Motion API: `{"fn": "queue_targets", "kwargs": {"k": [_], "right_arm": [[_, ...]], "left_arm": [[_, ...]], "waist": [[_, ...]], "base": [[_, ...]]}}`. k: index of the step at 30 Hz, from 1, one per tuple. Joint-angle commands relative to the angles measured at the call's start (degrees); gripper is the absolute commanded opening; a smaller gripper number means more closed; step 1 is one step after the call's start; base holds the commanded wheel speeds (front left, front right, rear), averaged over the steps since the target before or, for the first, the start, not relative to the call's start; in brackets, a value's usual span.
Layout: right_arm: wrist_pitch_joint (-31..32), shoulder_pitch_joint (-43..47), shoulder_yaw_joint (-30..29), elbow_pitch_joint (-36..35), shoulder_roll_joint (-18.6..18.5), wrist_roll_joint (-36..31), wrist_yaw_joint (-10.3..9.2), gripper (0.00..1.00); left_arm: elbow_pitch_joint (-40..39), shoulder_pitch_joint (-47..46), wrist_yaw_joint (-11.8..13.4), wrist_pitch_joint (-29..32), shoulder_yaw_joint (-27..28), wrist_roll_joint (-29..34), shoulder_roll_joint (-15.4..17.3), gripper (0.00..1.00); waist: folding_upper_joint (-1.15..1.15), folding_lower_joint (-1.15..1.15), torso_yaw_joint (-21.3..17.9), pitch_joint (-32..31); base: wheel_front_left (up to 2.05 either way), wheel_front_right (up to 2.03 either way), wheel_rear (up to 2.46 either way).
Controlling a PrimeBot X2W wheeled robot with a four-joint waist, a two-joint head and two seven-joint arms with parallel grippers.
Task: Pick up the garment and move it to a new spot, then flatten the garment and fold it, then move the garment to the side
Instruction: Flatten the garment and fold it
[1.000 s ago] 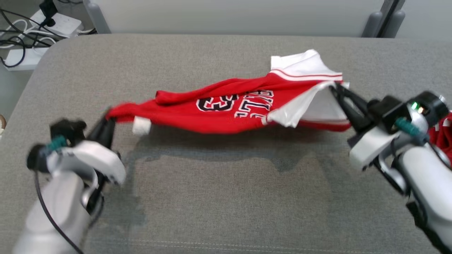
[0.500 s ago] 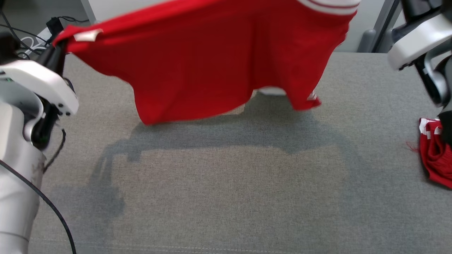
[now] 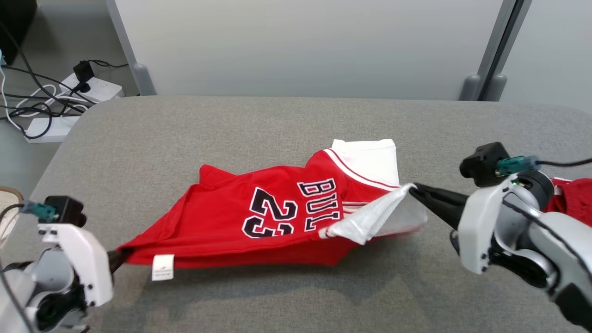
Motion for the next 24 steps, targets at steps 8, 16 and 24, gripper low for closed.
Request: {"fn": "queue_targets", "kwargs": {"k": [8, 16, 24], "right_arm": [[19.59, 2.08, 0.43, -15.92, -14.58, 25.23, -0.26, 0.00], [33.19, 0.98, -4.45, -18.88, -18.24, 29.08, -0.26, 0.00], [32.52, -4.51, -10.06, -17.02, -6.54, 17.27, -0.26, 0.00]], "left_arm": [[-18.28, 5.91, 1.92, 17.54, 2.54, -10.37, 15.19, 0.00], [-25.52, 6.95, 8.24, 21.50, 5.32, -14.96, 17.29, 0.00], [-18.23, -1.94, 4.87, 10.28, 9.08, -11.87, 11.86, 0.00]], "waist": [[0.00, 0.00, -0.21, 1.28], [0.00, 0.00, -0.01, 14.34], [0.00, 0.00, -0.84, 23.06]], "base": [[0.00, 0.00, 0.00], [0.00, 0.00, 0.00], [0.00, 0.00, 0.00]]}}
